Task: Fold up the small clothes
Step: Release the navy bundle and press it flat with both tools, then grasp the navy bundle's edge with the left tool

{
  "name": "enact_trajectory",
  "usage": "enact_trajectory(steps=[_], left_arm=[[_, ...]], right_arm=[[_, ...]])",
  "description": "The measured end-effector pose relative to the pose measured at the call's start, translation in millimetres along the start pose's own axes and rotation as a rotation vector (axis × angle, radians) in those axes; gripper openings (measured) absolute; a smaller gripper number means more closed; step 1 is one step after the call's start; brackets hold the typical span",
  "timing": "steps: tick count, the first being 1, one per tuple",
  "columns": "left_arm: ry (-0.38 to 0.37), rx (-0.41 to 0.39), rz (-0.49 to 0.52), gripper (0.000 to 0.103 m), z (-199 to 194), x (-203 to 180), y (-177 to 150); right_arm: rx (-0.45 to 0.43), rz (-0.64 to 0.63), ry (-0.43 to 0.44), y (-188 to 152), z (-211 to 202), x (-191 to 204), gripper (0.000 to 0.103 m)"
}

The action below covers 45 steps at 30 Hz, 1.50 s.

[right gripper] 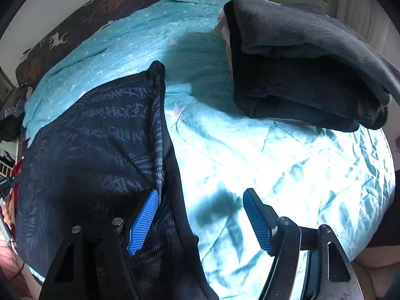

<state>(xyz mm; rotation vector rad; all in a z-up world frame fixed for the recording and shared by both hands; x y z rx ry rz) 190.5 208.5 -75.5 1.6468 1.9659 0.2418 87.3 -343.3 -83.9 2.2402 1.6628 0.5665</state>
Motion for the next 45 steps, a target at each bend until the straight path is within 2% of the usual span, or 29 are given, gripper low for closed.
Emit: enact_trajectory(steps=[3,6,10,13,15,18,21,24,26,28,30,32,36,37,38,39,41,45], left_arm=[[-0.044,-0.024,0.028,0.053,-18.4,-13.2,-19.5],[-0.038,-0.021,0.029,0.066,-30.4,-16.6,-39.2],[-0.031,-0.004,-0.02,0.068,-44.8,-6.4,-66.5],[-0.02,-0.003,-0.042,0.068,-53.8,3.4,-83.6],[-0.019,0.003,-0.065,0.068,-60.2,9.3,-94.3],[-0.062,0.017,-0.083,0.068,-74.2,12.7,-113.3],[-0.092,0.022,-0.087,0.069,-89.6,13.7,-136.5],[-0.162,0.053,-0.107,0.07,-97.8,13.3,-161.8],[-0.215,0.105,-0.107,0.07,-96.3,8.2,-180.7],[-0.22,0.129,-0.081,0.07,-93.4,0.8,-192.3],[-0.184,0.109,-0.038,0.071,-92.3,-6.6,-196.8],[-0.175,0.101,-0.03,0.072,-93.0,-9.5,-198.1],[-0.225,0.094,-0.079,0.074,-91.4,-4.5,-197.1],[-0.232,0.09,-0.087,0.071,-91.5,-3.0,-196.4],[-0.238,0.084,-0.09,0.045,-91.7,-3.2,-195.1],[-0.252,0.097,-0.085,0.014,-90.3,-4.7,-194.1],[-0.308,0.129,-0.109,0.012,-85.6,-7.8,-193.4],[-0.296,0.099,-0.096,0.012,-85.7,-12.9,-188.2]], right_arm=[[-0.027,0.006,0.001,-6.9,-14.5,0.4,0.072],[-0.044,-0.007,0.001,-20.3,-28.2,2.3,0.072],[-0.07,-0.071,-0.029,-40.8,-46.7,9.5,0.072],[-0.114,-0.193,0.038,-48.2,-64.0,54.1,0.072],[-0.122,-0.331,0.107,-50.6,-68.7,99.8,0.072],[-0.115,-0.557,0.188,-63.6,-73.5,170.4,0.072],[-0.098,-0.668,0.258,-74.5,-73.3,217.5,0.072],[-0.078,-0.745,0.295,-83.0,-66.4,250.8,0.072],[-0.062,-0.792,0.298,-83.1,-60.0,267.9,0.072],[-0.041,-0.821,0.301,-77.7,-52.6,277.3,0.072],[-0.01,-0.826,0.291,-62.0,-42.7,284.4,0.072],[0.014,-0.794,0.229,-44.0,-32.8,288.4,0.072],[0.033,-0.797,0.173,-31.6,-30.2,293.3,0.072],[0.043,-0.806,0.165,-32.2,-29.0,297.3,0.072],[0.059,-0.817,0.152,-31.1,-25.4,301.0,0.072],[0.07,-0.821,0.143,-31.0,-23.9,302.2,0.072],[0.111,-0.81,0.121,-24.1,-13.7,305.2,0.072],[0.183,-0.752,0.109,-4.6,-0.6,310.2,0.072]])
Point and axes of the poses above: each gripper's, at about its wrist camera, not at the fingertips, and z roughly the way its jaws point, x to its left, y to its top, the point moved 4 cm from there along z, roughly the way its jaws point, and after that the axes turned 4 degrees about -z, right-handed, at the moved point
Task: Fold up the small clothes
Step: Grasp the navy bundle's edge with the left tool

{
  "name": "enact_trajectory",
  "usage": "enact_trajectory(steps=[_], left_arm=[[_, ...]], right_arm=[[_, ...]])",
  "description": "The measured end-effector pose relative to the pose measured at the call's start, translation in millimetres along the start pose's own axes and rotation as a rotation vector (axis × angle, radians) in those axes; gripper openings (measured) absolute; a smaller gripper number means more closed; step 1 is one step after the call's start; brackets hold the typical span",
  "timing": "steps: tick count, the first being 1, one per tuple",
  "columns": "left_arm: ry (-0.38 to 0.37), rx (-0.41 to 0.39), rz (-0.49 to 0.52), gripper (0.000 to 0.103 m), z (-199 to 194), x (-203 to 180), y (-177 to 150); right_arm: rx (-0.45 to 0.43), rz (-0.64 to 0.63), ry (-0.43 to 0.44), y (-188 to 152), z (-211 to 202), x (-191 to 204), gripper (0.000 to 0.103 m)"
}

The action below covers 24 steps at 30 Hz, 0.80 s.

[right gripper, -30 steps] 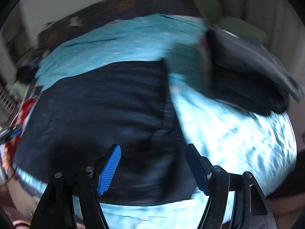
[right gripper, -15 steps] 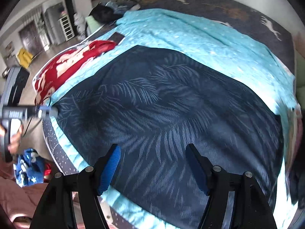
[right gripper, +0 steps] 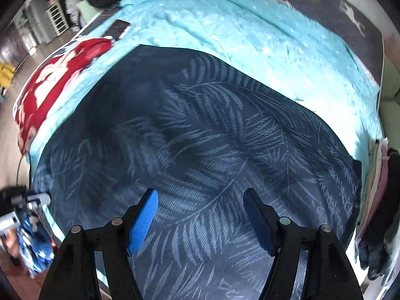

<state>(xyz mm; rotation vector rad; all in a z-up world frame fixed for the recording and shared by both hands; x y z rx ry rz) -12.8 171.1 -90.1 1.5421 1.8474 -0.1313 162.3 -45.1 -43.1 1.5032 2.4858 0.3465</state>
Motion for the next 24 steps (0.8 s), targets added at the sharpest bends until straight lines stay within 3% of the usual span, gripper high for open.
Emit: enact_trajectory(steps=[7,14,17,21,24], left_arm=[[-0.013,-0.053,0.02,0.012,-13.4,-4.2,9.3],[-0.055,-0.063,-0.009,0.012,-20.2,-3.9,15.8],[-0.087,-0.073,-0.027,0.012,-26.9,-3.1,23.1],[-0.115,-0.057,-0.028,0.012,-29.2,-6.7,34.2],[-0.113,-0.018,-0.029,0.012,-25.0,-8.5,42.8]], right_arm=[[0.027,0.06,0.054,48.9,-5.0,-3.7,0.072],[0.077,-0.103,0.13,75.4,-8.6,66.5,0.072],[0.028,-0.296,0.131,61.9,-23.0,111.0,0.072],[-0.114,-0.605,0.173,6.7,-54.2,161.7,0.072],[-0.225,-0.761,0.071,-36.0,-65.2,181.2,0.072]])
Point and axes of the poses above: each gripper's, at about its wrist camera, not at the fingertips, and z roughly the way its jaws point, x to its left, y to its top, the point moved 4 cm from there along z, roughly the way its jaws point, and after that the axes turned 4 degrees about -z, right-handed, at the moved point
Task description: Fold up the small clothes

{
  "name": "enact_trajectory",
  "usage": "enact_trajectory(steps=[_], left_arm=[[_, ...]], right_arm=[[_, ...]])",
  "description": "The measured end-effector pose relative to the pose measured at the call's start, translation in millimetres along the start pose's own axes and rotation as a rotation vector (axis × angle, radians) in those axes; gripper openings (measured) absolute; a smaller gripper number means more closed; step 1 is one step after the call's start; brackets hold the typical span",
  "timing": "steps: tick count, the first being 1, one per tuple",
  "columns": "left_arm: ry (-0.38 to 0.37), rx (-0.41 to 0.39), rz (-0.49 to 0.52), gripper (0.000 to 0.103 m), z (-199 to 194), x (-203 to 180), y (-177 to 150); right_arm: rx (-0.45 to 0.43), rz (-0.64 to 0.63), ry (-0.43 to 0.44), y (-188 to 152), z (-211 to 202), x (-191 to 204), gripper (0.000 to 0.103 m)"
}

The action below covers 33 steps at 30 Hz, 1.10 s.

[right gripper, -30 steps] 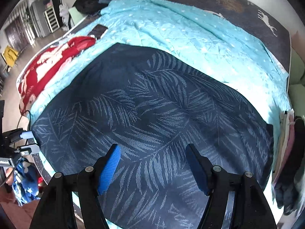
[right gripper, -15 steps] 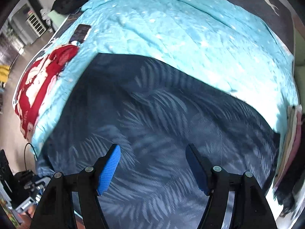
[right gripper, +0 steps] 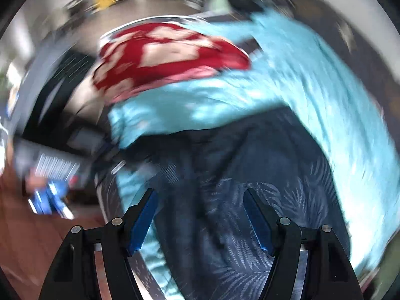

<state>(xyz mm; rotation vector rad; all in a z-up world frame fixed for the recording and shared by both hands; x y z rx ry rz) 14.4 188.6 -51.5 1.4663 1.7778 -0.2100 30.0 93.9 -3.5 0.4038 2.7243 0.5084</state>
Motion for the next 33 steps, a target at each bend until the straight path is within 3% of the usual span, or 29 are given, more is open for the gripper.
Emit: enact_trajectory(steps=[3,7,10,12,13,14,16,23,26,30,33], left_arm=[[-0.006,0.023,-0.013,0.012,1.8,-1.7,6.2],[-0.022,0.021,-0.033,0.012,-5.4,-3.2,10.5],[0.006,0.005,-0.021,0.012,-15.7,-1.4,8.1],[0.025,-0.011,-0.014,0.012,-22.7,1.2,5.8],[0.025,-0.015,-0.018,0.012,-24.3,3.2,5.6],[0.022,-0.019,-0.022,0.012,-26.3,5.0,5.1],[0.028,-0.028,-0.038,0.012,-29.1,11.7,5.5],[0.084,-0.068,-0.119,0.014,-41.5,51.2,13.7],[0.081,-0.028,-0.154,0.029,-30.4,64.6,20.5],[0.005,0.049,-0.188,0.05,-9.6,67.8,21.5],[-0.006,0.08,-0.216,0.052,2.3,70.5,25.2]], right_arm=[[-0.006,-0.05,-0.072,-7.0,3.4,22.0,0.072],[-0.042,-0.061,-0.087,-5.9,13.1,38.1,0.071],[-0.046,-0.054,-0.091,1.0,27.7,41.7,0.07],[-0.043,-0.044,-0.1,5.6,36.8,41.8,0.059],[-0.037,-0.038,-0.105,7.7,40.9,42.0,0.044],[-0.024,-0.023,-0.105,9.8,46.9,39.5,0.024],[0.011,0.04,-0.071,11.7,58.7,30.9,0.007],[-0.036,0.218,0.072,5.0,50.9,5.5,0.004],[-0.065,0.277,0.1,0.8,39.9,2.1,0.004],[-0.116,0.375,0.141,-3.7,23.9,-6.0,0.004],[-0.146,0.41,0.137,-5.7,15.9,-14.3,0.004]])
Point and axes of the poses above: each gripper's, at about its wrist camera, not at the fingertips, and z roughly the way its jaws point, x to its left, y to its top, the point moved 4 cm from there along z, roughly the way its jaws point, and after that the axes turned 4 degrees about -z, right-handed, at the moved point
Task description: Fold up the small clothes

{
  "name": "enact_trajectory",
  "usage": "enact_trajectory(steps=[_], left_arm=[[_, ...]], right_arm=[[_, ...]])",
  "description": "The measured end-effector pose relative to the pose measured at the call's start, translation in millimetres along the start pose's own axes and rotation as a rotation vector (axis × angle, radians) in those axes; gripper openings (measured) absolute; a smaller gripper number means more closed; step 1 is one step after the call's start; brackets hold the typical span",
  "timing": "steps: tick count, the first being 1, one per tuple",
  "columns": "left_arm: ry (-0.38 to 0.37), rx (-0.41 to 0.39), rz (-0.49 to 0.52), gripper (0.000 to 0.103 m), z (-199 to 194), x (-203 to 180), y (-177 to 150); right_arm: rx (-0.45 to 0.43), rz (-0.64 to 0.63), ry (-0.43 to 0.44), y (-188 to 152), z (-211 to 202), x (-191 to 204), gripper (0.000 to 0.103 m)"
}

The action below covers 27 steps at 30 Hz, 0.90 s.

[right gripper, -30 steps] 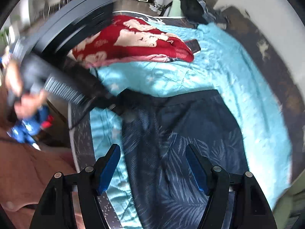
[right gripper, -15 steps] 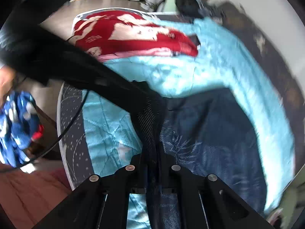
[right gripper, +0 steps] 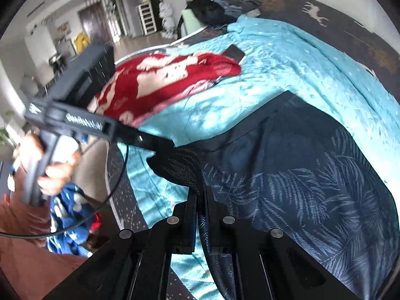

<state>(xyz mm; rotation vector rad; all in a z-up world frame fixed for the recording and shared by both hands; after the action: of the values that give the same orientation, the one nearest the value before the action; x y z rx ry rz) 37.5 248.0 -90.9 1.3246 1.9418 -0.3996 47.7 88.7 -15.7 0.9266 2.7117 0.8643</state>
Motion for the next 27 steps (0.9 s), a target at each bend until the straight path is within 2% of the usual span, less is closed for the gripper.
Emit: enact_trajectory(steps=[3,6,7,8,9,10,11,13,14,18,22,24,25,26,27], left_arm=[[-0.008,0.013,-0.006,0.052,3.9,-0.9,2.5],[-0.004,0.016,-0.004,0.052,5.4,-0.9,2.3],[0.004,0.012,-0.008,0.052,5.1,0.7,2.3],[0.011,0.007,-0.013,0.052,4.0,2.6,1.9],[0.017,0.0,-0.02,0.052,2.1,5.5,1.6],[0.022,-0.008,-0.028,0.052,-0.7,9.2,1.0],[0.026,-0.018,-0.035,0.052,-3.5,12.4,0.6],[0.036,-0.043,-0.053,0.052,-11.4,21.1,0.2],[0.043,-0.058,-0.063,0.052,-15.4,25.3,0.1],[0.077,-0.112,-0.066,0.052,-28.0,33.6,0.3],[0.081,-0.137,-0.056,0.052,-38.3,34.3,-0.7],[0.088,-0.148,-0.05,0.052,-41.4,34.0,1.1],[0.092,-0.153,-0.051,0.052,-42.6,34.6,3.2],[0.095,-0.157,-0.055,0.052,-43.1,35.5,5.9],[0.096,-0.157,-0.059,0.052,-42.2,36.0,8.7]], right_arm=[[0.01,-0.002,-0.004,-0.8,3.4,-0.9,0.004],[0.077,-0.067,-0.011,-7.1,18.2,6.7,0.006],[0.097,-0.095,-0.017,-9.6,22.6,11.2,0.012],[0.111,-0.127,-0.022,-11.8,25.7,16.1,0.026],[0.111,-0.165,-0.032,-13.5,27.0,21.8,0.035],[0.104,-0.194,-0.044,-15.2,26.8,26.7,0.056],[0.09,-0.231,-0.057,-16.3,25.5,32.0,0.072],[0.073,-0.306,-0.091,-18.4,25.0,42.1,0.081],[0.078,-0.345,-0.122,-19.7,28.2,47.1,0.081],[0.126,-0.436,-0.22,-23.6,53.5,62.7,0.081],[0.119,-0.512,-0.369,-19.5,77.6,75.7,0.079],[0.083,-0.527,-0.423,-11.5,82.2,78.6,0.071],[0.076,-0.529,-0.443,-7.9,84.3,77.9,0.046],[0.086,-0.499,-0.447,-3.6,87.8,74.0,0.004],[0.101,-0.455,-0.422,0.1,89.1,69.3,0.005]])
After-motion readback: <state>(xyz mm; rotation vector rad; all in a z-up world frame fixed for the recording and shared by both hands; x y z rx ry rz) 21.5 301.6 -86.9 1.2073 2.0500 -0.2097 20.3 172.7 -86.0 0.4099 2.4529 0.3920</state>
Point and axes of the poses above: each gripper's, at about its wrist camera, not at the fingertips, and z roughly the way its jaws point, x to its left, y to its top, the point moved 4 cm from there along z, roughly the way its jaws point, and after that the axes turned 4 degrees about -z, right-handed, at the moved point
